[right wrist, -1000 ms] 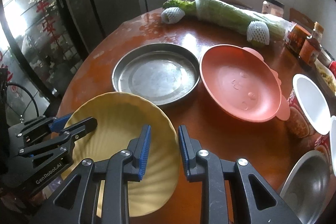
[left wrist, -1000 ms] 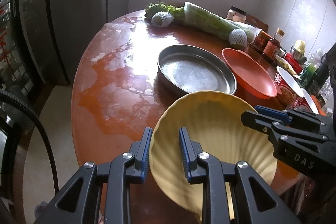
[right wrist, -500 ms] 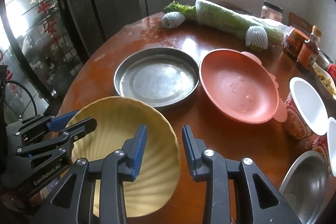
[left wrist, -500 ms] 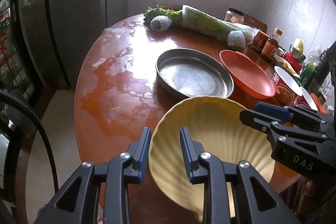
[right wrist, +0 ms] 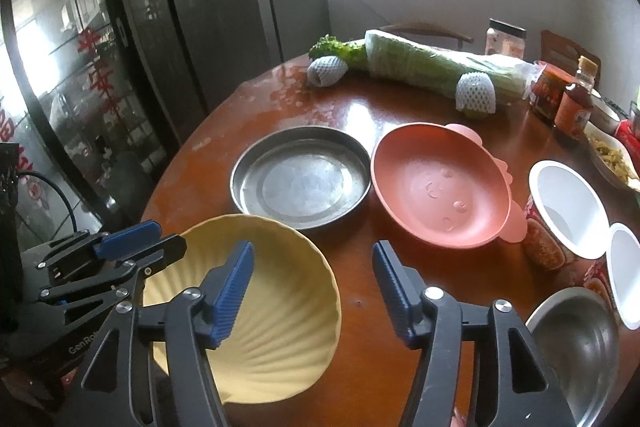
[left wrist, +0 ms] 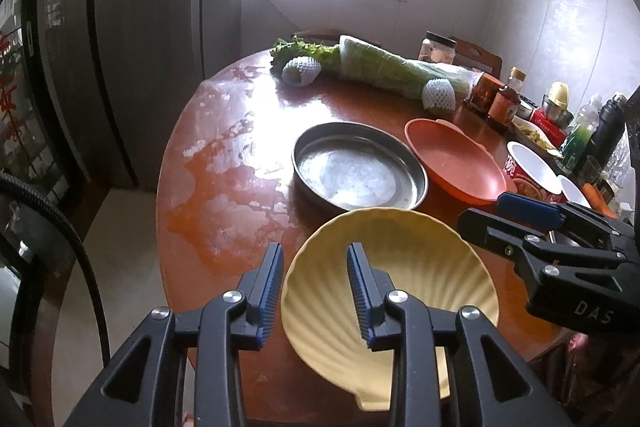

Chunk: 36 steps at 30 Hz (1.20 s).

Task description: Organize plates and bowls

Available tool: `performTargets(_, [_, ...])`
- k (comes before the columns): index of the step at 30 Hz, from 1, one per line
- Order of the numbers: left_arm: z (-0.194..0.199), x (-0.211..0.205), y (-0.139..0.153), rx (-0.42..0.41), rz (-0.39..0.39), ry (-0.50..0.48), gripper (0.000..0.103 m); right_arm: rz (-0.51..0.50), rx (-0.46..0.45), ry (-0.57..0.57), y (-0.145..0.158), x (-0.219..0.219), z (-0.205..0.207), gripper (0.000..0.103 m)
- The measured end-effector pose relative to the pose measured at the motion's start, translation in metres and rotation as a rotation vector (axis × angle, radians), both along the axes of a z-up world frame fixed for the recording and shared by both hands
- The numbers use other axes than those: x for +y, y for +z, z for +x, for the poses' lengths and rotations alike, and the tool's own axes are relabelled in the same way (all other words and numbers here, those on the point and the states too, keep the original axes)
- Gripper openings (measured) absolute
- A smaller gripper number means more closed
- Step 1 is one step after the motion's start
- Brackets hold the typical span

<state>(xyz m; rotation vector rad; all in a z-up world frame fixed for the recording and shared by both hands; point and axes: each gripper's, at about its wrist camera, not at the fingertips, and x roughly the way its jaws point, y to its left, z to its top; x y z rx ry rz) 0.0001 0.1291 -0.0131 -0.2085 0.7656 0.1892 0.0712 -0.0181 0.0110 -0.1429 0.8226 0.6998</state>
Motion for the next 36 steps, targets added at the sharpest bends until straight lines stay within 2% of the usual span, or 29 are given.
performTargets(5, [0.002,0.002,0.009,-0.011,0.024,-0.001,0.039,0.031,0.011,-0.015,0.005,-0.004,0.000,0.071])
performTargets(14, [0.032,0.025,0.017,0.006,0.047,0.007,0.044,0.089,0.127,-0.083,-0.002,0.001,0.018,0.071])
performTargets(18, [0.055,0.037,0.014,0.030,0.028,-0.010,0.044,0.117,0.178,-0.099,-0.007,0.007,0.029,0.071])
performTargets(28, [0.108,0.040,-0.005,0.098,0.010,-0.065,0.044,0.110,0.260,-0.168,-0.026,0.020,0.058,0.071])
performTargets(36, [0.127,0.043,-0.017,0.129,-0.033,-0.110,0.043,0.082,0.242,-0.178,-0.031,0.030,0.066,0.057])
